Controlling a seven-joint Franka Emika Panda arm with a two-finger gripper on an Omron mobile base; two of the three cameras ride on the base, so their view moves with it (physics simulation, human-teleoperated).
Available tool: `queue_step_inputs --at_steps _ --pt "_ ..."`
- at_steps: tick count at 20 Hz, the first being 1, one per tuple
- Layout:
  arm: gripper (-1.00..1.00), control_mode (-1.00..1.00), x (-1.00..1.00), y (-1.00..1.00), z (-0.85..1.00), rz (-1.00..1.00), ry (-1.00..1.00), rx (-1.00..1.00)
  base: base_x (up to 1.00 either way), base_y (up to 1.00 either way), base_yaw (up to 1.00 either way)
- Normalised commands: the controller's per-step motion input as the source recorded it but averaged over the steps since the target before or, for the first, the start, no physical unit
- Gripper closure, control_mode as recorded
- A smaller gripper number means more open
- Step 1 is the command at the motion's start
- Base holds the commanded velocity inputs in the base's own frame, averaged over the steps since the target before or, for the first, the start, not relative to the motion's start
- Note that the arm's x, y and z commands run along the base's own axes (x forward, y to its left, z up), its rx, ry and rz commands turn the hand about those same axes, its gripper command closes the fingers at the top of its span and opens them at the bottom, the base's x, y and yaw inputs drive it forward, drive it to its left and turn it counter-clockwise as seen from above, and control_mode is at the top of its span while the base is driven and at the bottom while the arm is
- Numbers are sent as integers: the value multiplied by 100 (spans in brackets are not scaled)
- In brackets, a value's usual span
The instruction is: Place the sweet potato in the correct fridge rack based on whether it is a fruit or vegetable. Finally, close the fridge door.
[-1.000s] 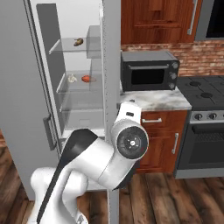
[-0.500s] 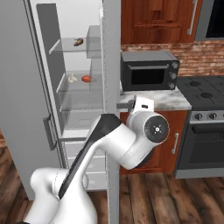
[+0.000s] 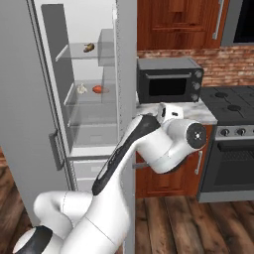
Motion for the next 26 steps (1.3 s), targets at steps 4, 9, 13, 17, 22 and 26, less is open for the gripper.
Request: queue_step_inputs --at_steps 4,9,13,17,22,26 --pt "-100 -100 46 -13 -3 12 0 1 0 0 0" --pt "-100 -100 50 -8 -5 12 0 0 0 0 0" --pt "-100 -100 48 -6 -13 12 0 0 0 0 0" --pt "-100 -100 37 -1 -28 13 0 0 0 0 0" --pt "-100 -100 23 11 -42 17 0 0 0 0 0" --pt "-100 -100 2 48 -37 22 -6 -1 0 0 0"
